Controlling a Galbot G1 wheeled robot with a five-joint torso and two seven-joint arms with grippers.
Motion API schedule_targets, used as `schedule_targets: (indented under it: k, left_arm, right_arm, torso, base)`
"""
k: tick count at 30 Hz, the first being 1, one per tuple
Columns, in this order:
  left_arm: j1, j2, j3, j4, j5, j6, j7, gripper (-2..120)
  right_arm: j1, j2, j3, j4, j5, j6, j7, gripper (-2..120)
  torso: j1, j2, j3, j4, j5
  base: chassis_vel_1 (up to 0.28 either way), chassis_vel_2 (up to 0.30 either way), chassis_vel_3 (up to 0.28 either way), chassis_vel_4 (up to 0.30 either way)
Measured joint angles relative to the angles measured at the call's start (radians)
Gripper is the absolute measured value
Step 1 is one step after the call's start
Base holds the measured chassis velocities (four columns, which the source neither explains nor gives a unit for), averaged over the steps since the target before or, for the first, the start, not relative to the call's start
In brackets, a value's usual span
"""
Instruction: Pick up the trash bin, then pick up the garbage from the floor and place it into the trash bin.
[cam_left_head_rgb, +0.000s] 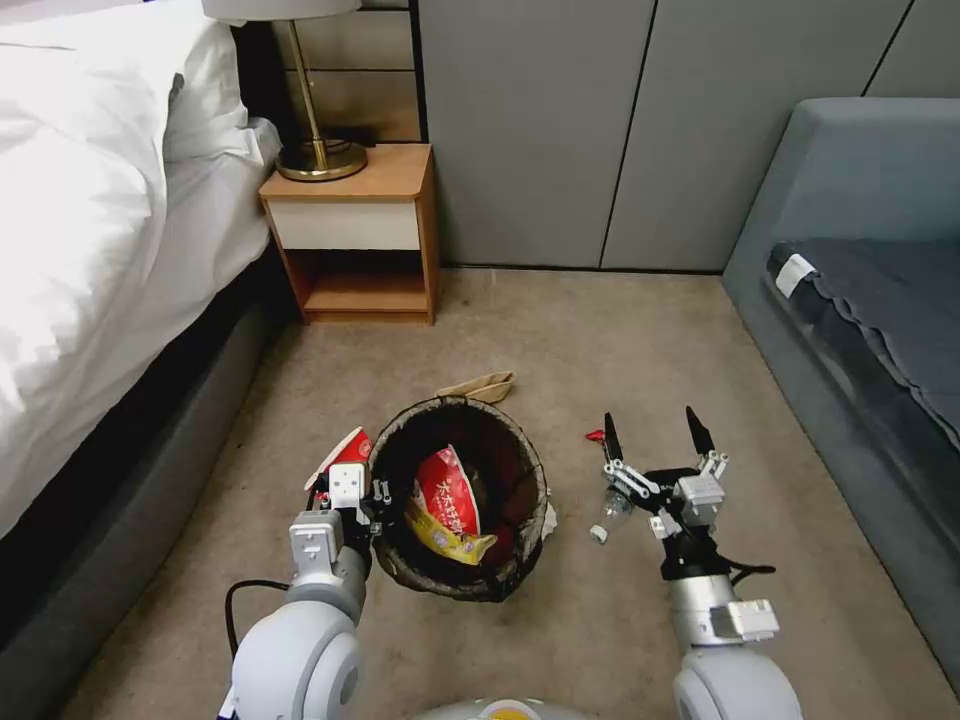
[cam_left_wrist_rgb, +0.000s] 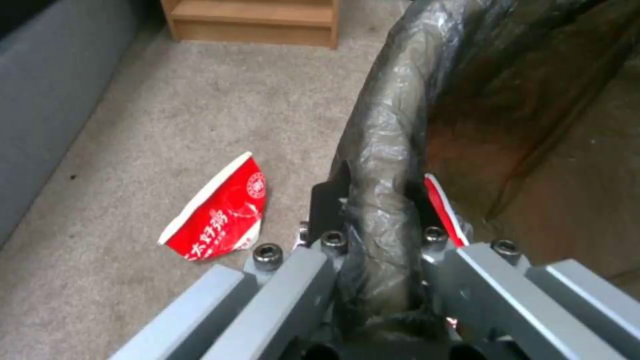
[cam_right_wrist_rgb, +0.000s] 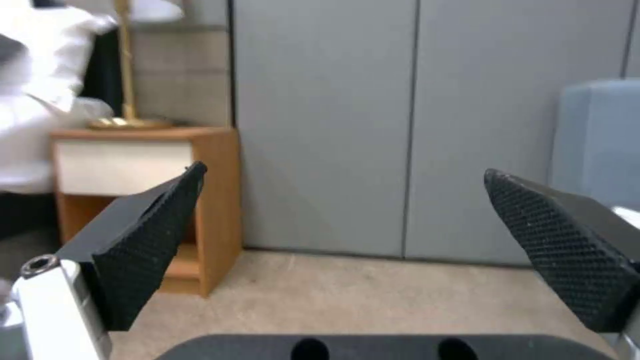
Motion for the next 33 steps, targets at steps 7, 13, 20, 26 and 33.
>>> schedule_targets:
  k: [7,13,20,26,33]
  left_arm:
    - [-0.001,0.001,0.0,0.0,0.0,0.0,0.0,0]
    - [-0.001,0.002,0.0,0.0,0.0,0.001,0.0,0]
    - [-0.001,-0.002,0.003,0.003,0.002,0.001,0.0,0]
    - [-0.002,-0.004,0.005,0.009,0.004,0.002,0.0,0]
    - [0.003,-0.003,0.004,0.009,0.006,0.001,0.0,0]
  right_arm:
    - [0.111,-0.025,-0.046,-0.015,0.11,-0.271,0.106,100]
    - [0.176,-0.045,-0.067,-0.066,0.161,-0.465,0.17,100]
    - [0.238,-0.056,-0.093,-0.161,0.225,-0.634,0.221,100]
    - [0.301,-0.047,-0.121,-0.313,0.277,-0.682,0.226,100]
    - [0.411,-0.022,-0.152,-0.547,0.399,-0.743,0.253,100]
  torso:
    - [0.0,0.0,0.0,0.0001,0.0001]
    - [0.0,0.0,0.0,-0.0001,0.0002]
    - [0.0,0.0,0.0,-0.0001,0.0001]
    - [0.0,0.0,0.0,0.0,0.0001]
    - [0.0,0.0,0.0,-0.0001,0.0001]
  base:
    - [0.0,0.0,0.0,0.0]
    - [0.0,0.0,0.0,0.0]
    - [0.0,0.0,0.0,0.0]
    - [0.0,0.0,0.0,0.0]
    - [0.0,0.0,0.0,0.0]
